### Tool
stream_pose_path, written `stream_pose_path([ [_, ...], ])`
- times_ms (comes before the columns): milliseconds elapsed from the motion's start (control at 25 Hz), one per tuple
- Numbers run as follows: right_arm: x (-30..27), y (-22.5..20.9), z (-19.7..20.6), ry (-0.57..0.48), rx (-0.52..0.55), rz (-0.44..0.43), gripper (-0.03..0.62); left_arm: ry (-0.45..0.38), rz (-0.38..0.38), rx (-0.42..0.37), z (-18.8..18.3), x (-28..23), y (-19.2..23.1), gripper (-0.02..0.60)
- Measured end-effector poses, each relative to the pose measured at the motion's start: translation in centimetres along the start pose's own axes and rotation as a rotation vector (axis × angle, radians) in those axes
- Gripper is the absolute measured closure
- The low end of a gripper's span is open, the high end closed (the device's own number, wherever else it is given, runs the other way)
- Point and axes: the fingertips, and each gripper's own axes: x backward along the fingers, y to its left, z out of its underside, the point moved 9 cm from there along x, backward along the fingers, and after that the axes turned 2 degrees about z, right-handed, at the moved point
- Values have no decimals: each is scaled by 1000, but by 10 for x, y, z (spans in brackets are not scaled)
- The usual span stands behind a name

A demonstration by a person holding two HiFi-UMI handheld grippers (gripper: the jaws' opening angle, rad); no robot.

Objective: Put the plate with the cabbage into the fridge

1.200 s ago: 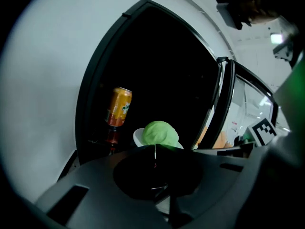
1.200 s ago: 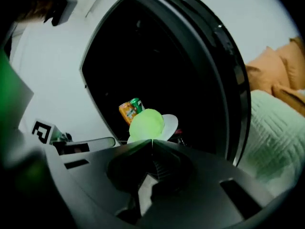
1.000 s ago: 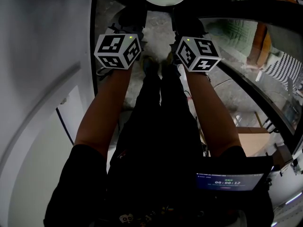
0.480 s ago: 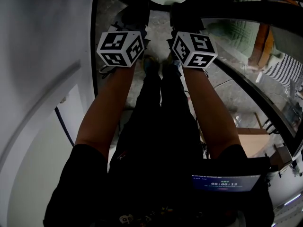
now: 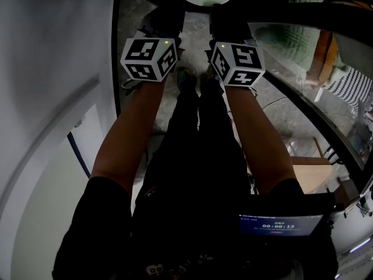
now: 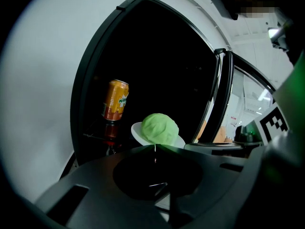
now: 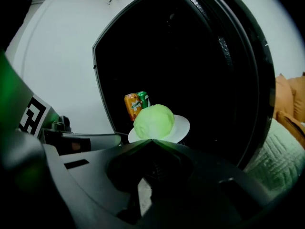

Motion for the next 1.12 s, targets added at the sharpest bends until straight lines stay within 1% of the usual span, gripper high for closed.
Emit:
stream_pose_path([
  [160,-1,-1,3,-2,11,7,589,19,2,-5,5,-7,0,572],
  [440,-3,-2,0,-14,29,9,589,8,5,7,4,-11,0,572],
  [1120,-14,-12,-6,-29,29,9,589,-5,2,34,-2,-27,3,572],
])
